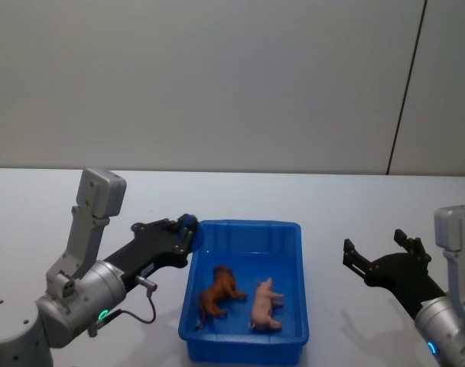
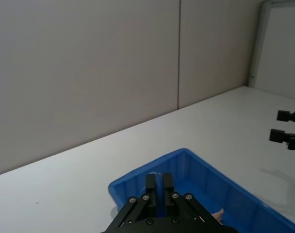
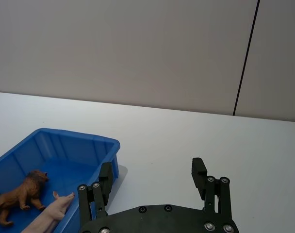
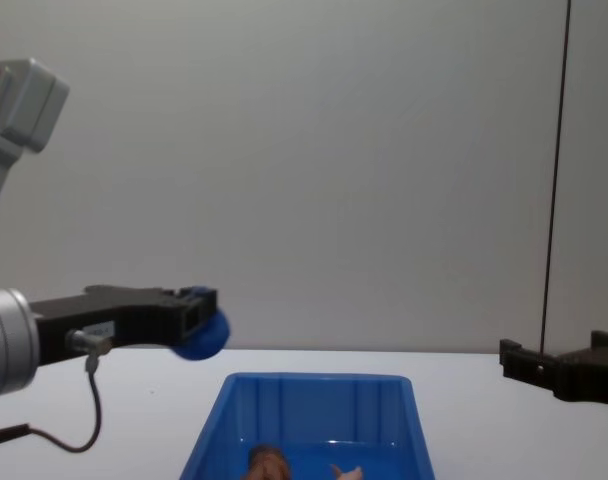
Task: Pick up the two dolls from the table and place them into the box.
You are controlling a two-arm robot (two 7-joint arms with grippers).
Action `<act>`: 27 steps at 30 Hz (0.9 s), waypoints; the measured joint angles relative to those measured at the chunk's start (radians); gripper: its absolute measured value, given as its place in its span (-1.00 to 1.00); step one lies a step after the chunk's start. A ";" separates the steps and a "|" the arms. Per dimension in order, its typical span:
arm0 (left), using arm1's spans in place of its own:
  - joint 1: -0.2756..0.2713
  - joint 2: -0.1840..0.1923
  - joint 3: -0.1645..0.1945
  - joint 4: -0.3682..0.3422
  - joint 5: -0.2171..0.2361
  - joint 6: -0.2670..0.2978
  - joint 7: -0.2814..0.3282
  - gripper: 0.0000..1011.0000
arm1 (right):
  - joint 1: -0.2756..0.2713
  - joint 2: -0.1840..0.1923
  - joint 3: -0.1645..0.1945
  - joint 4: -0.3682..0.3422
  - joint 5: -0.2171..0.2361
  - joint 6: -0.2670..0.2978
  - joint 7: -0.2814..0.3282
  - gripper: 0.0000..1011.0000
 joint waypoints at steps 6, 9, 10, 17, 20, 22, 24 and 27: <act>-0.024 -0.016 0.007 0.037 -0.019 -0.038 -0.098 -0.83 | 0.000 0.000 0.000 0.000 0.000 0.000 0.000 0.98; -0.035 -0.023 0.010 0.055 -0.026 -0.052 -0.139 -0.66 | 0.000 0.000 0.000 0.000 0.000 0.000 0.000 0.98; -0.042 -0.028 0.012 0.067 -0.030 -0.058 -0.159 -0.61 | 0.000 0.000 0.000 0.000 0.000 0.000 0.000 0.98; -0.078 -0.054 0.025 0.134 -0.051 -0.092 -0.280 -0.19 | 0.000 0.000 0.000 0.000 0.000 0.000 0.000 0.98; -0.095 -0.067 0.032 0.167 -0.060 -0.106 -0.332 -0.02 | 0.000 0.000 0.000 0.000 0.000 0.000 0.000 0.98; -0.106 -0.076 0.037 0.188 -0.065 -0.115 -0.364 0.15 | 0.000 0.000 0.000 0.000 0.000 0.000 0.000 0.98; -0.112 -0.081 0.039 0.201 -0.069 -0.121 -0.383 0.26 | 0.000 0.000 0.000 0.000 0.000 0.000 0.000 0.98; -0.123 -0.090 0.044 0.223 -0.074 -0.130 -0.413 0.47 | 0.000 0.000 0.000 0.000 0.000 0.000 0.000 0.98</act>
